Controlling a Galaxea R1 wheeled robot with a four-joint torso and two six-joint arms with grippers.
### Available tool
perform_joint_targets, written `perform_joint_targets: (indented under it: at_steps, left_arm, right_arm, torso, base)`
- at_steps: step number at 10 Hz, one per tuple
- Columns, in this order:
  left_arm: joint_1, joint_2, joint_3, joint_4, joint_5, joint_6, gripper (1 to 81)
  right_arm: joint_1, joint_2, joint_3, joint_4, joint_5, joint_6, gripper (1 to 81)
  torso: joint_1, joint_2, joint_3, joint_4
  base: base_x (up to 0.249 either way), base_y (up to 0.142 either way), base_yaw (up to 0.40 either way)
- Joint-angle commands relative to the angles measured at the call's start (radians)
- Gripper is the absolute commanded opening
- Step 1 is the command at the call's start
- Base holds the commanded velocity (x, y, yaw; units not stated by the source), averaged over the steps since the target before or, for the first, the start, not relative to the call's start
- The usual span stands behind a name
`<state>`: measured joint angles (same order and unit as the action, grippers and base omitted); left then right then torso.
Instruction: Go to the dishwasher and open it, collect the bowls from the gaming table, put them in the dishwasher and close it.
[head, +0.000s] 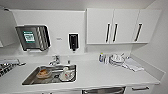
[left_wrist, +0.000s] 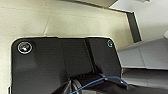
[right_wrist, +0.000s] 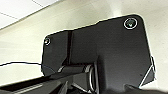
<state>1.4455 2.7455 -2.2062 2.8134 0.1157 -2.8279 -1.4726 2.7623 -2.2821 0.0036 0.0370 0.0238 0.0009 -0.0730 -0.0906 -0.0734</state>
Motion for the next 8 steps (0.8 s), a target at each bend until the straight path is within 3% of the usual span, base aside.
perform_joint_targets:
  at_steps: [1,4,8]
  left_arm:
    - [-0.053,-0.012,0.013,0.066,0.067,-0.052,81.1]
    - [-0.055,-0.018,0.023,0.066,0.061,-0.052,81.1]
    - [-0.027,-0.130,0.204,0.066,0.101,-0.052,81.1]
  right_arm:
    - [0.053,-0.016,0.009,-0.004,-0.049,-0.002,81.1]
    - [0.053,-0.016,0.017,-0.002,-0.051,-0.002,81.1]
    - [0.054,-0.071,0.096,0.007,-0.055,0.007,81.1]
  torso:
    - [0.000,0.000,0.000,0.000]
    - [-0.001,0.000,0.000,0.000]
    - [-0.001,0.000,0.000,0.000]
  base:
    - [0.000,0.000,0.000]
    - [0.000,0.000,0.000]
    - [0.000,0.000,0.000]
